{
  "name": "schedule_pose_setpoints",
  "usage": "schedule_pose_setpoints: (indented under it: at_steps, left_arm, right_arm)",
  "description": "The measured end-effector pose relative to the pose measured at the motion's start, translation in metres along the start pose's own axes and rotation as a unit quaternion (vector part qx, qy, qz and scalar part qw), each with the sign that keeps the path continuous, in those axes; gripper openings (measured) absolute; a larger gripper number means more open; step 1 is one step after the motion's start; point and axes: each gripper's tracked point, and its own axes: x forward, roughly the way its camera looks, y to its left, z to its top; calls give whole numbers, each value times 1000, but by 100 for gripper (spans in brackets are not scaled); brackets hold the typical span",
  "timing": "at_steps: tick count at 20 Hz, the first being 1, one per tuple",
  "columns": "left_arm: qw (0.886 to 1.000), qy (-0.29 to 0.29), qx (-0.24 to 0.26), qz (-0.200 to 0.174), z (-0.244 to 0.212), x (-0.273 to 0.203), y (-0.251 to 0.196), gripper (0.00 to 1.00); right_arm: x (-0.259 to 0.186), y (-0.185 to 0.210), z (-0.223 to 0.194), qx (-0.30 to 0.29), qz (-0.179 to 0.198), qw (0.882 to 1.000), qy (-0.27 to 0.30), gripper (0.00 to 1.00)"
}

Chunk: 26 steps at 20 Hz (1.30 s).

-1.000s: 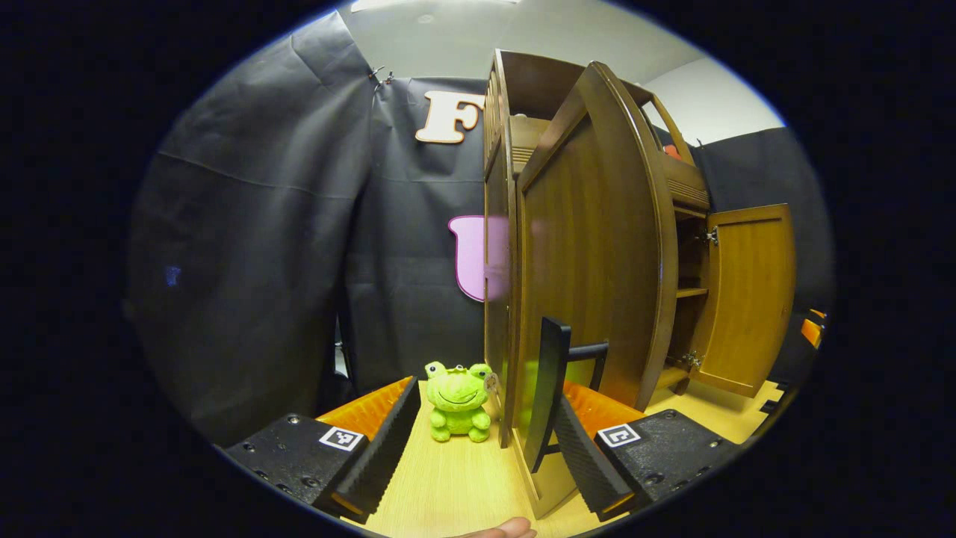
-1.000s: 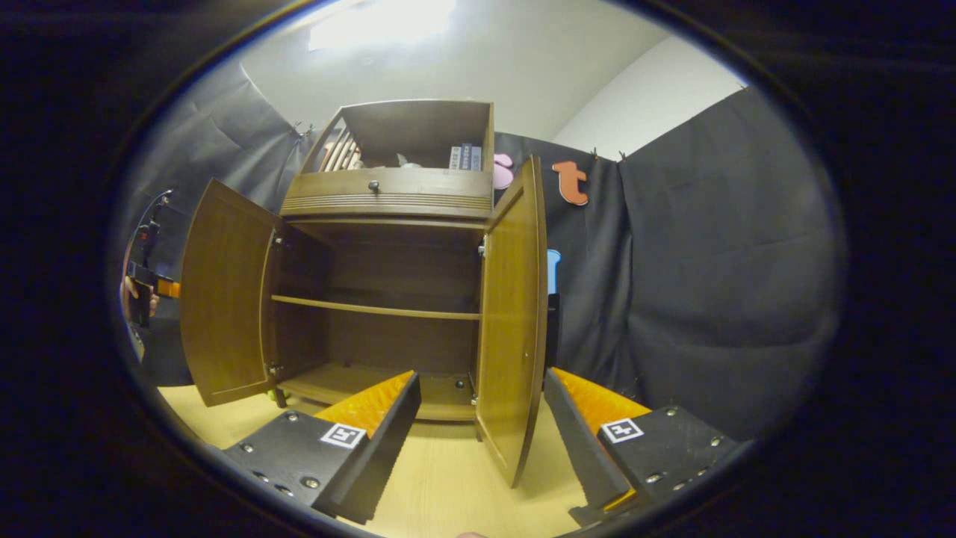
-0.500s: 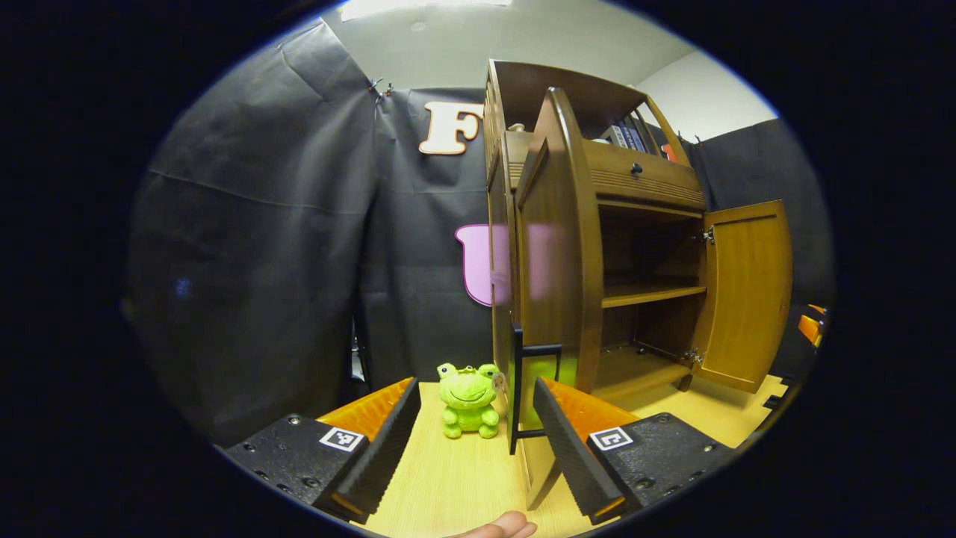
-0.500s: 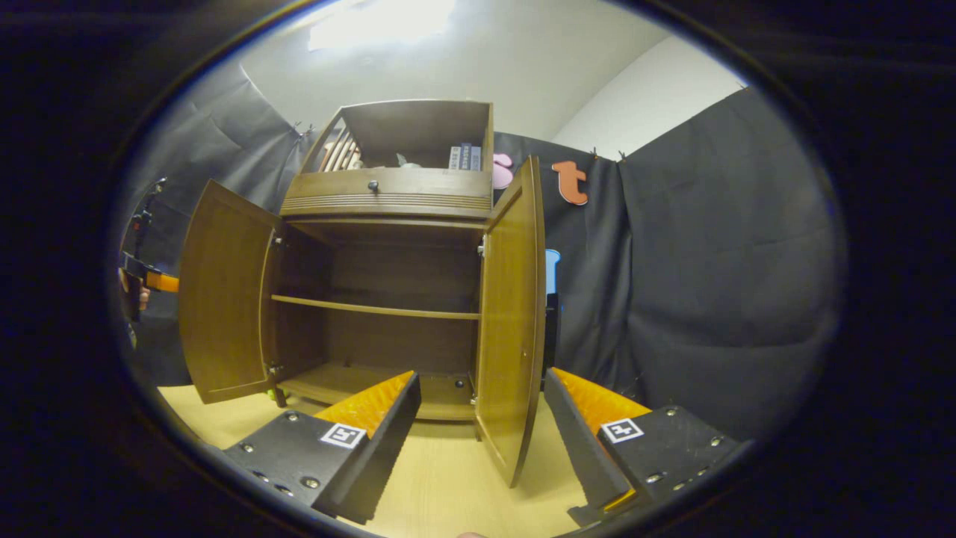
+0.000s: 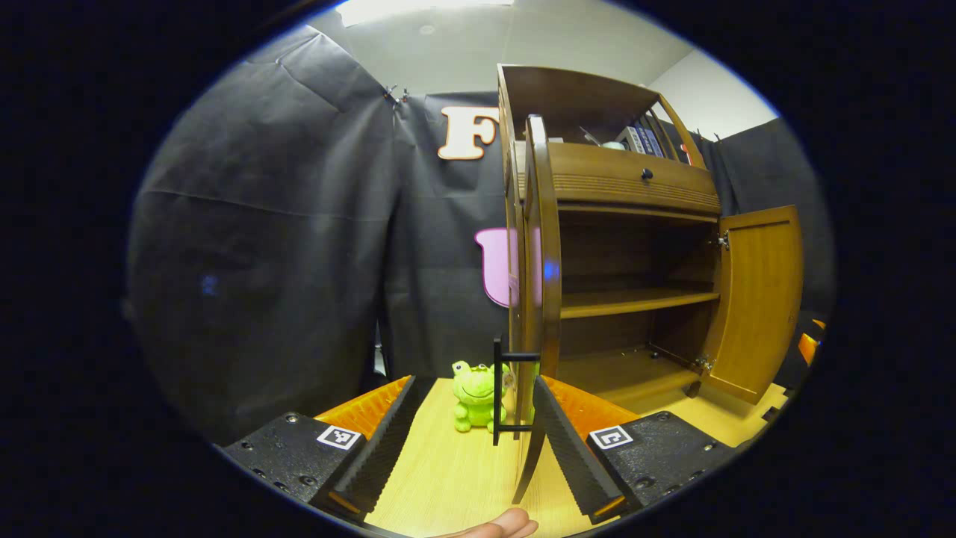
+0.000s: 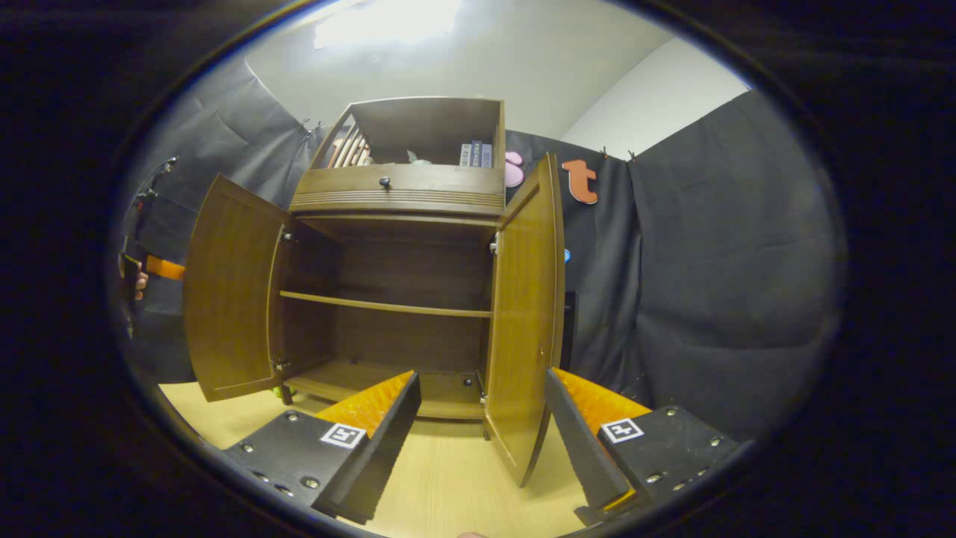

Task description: Open the right door of the double-door shoe cabinet with the right hand, and open the left door with the left hand.

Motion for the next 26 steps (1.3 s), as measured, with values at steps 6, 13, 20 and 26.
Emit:
schedule_pose_setpoints:
  at_steps: [6, 13, 20, 26]
  left_arm:
    - [999, -48, -20, 9, 36, -19, -45, 92]
    - [996, -61, -18, -55, 38, -26, -141, 92]
    - [995, -70, 4, -76, 20, -24, -201, 96]
    - [996, -27, 18, -88, -16, -10, -229, 93]
  right_arm:
    - [-1, -1, 4, 6, 1, 1000, -6, 94]
    - [-2, -4, 8, 11, 2, 1000, -10, 99]
    - [-6, -6, 14, 19, 0, 1000, -13, 94]
    - [-1, 8, 11, 35, 4, 999, 3, 94]
